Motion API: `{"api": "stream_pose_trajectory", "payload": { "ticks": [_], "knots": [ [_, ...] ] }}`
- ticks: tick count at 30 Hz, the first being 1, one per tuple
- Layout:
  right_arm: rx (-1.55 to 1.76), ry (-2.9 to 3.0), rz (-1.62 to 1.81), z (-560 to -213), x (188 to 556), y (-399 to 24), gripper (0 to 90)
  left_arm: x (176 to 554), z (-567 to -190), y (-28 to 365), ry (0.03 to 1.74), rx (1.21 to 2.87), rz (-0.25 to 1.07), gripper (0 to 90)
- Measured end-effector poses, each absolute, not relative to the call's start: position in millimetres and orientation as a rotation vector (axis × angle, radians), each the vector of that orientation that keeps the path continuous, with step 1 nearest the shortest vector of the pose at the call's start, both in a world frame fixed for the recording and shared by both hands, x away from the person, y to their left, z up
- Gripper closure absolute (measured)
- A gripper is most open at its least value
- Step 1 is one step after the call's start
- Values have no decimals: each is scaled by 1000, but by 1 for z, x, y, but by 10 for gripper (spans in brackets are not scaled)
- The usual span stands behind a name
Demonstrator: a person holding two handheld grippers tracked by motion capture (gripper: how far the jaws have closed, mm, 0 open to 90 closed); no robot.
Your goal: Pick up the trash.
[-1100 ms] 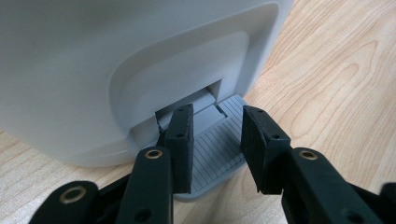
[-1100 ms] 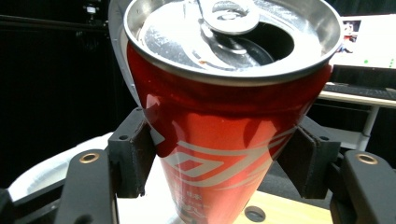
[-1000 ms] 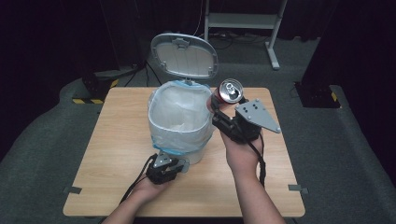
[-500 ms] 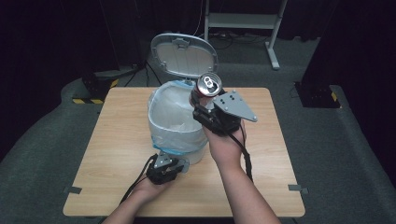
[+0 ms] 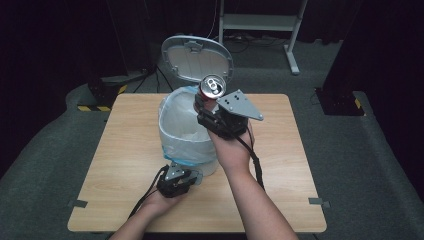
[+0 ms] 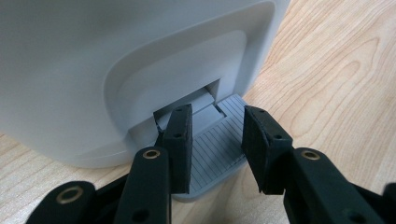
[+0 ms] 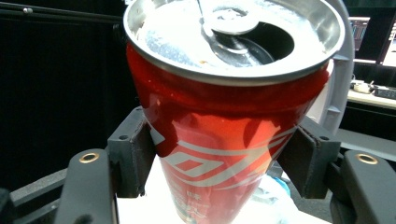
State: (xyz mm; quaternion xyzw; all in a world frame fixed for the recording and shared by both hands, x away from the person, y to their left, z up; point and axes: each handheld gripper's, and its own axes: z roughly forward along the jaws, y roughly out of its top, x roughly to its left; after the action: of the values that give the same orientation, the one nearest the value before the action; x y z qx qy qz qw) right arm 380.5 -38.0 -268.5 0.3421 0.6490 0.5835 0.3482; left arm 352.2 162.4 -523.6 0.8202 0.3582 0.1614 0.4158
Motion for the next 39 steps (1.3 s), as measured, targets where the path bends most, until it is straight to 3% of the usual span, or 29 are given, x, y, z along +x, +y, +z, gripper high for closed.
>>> {"api": "stream_pose_trajectory", "payload": {
  "ticks": [21, 39],
  "knots": [
    [925, 1784, 1497, -267, 412, -15, 332, 352, -523, 163, 890, 2062, 400, 614],
    [920, 1787, 1515, -265, 409, -19, 278, 352, -523, 163, 890, 2063, 396, 607]
  ]
}}
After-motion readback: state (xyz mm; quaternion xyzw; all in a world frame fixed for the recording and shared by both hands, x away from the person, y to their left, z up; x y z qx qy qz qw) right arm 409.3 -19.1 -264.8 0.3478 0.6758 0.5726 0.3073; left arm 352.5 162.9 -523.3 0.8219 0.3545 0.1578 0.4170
